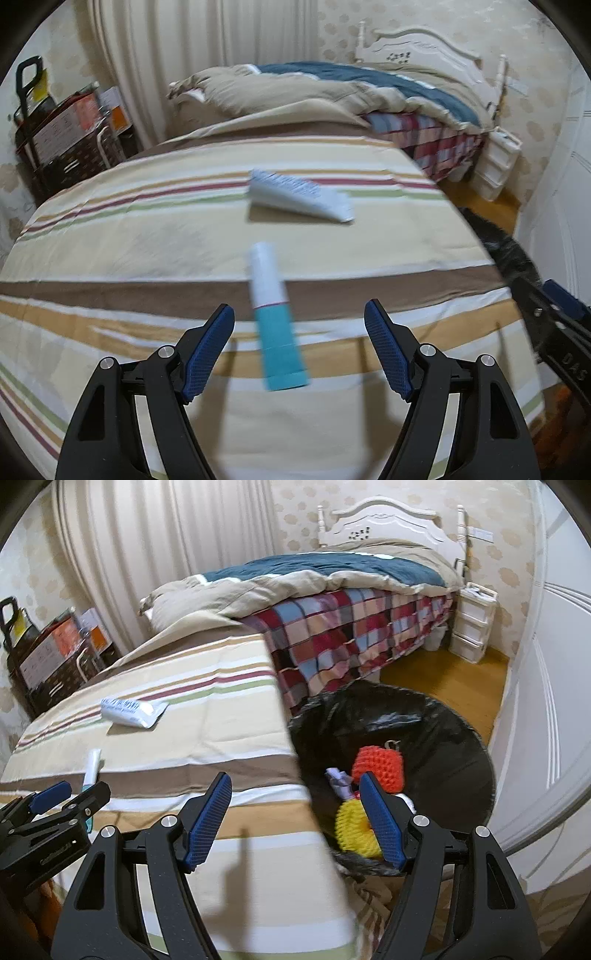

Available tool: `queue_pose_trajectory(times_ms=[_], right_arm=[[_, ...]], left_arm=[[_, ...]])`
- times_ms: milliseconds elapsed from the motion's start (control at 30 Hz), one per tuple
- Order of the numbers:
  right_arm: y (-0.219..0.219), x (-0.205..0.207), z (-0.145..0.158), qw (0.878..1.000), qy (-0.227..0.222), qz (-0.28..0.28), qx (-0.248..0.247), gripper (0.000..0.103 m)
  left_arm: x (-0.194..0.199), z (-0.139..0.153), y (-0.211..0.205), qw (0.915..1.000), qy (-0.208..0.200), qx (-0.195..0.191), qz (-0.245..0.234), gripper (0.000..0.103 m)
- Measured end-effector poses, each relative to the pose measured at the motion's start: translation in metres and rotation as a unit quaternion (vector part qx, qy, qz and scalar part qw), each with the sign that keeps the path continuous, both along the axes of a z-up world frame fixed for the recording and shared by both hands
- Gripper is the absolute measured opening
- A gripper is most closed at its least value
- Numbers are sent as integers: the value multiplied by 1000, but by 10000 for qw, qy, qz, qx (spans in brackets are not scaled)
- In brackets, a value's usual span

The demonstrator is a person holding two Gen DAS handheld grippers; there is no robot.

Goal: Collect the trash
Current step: 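Move both grippers back toward the remaining items on the bed, then grasp the white-and-teal tube upright with the left gripper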

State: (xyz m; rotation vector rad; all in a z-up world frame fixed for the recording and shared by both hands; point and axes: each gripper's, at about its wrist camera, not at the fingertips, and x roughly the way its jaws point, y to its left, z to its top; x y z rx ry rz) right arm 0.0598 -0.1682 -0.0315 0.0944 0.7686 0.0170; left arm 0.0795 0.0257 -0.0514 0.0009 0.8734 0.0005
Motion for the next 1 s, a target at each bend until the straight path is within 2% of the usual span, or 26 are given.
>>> queue_pose_trajectory(times_ms=[167, 267, 333, 400, 567, 1000], right_arm=[[16, 1, -1, 9998, 21, 171, -43, 70], [23, 2, -2, 9996, 44, 261, -66, 70], [27, 2, -2, 9995, 60, 312, -74, 70], [32, 3, -2, 9993, 77, 370, -76, 70], [45, 6, -4, 9984, 136, 540, -102, 70], [101, 42, -12, 9917, 475, 1174, -227, 70]], left_arm=[[2, -7, 14, 9996, 233, -121, 59, 58], [2, -7, 14, 9998, 187, 9, -16, 48], [1, -7, 17, 9999, 137, 67, -56, 32], [1, -7, 20, 9999, 98, 115, -79, 24], [2, -7, 33, 9999, 70, 33, -92, 22], [22, -5, 82, 9994, 47, 48, 343, 22]])
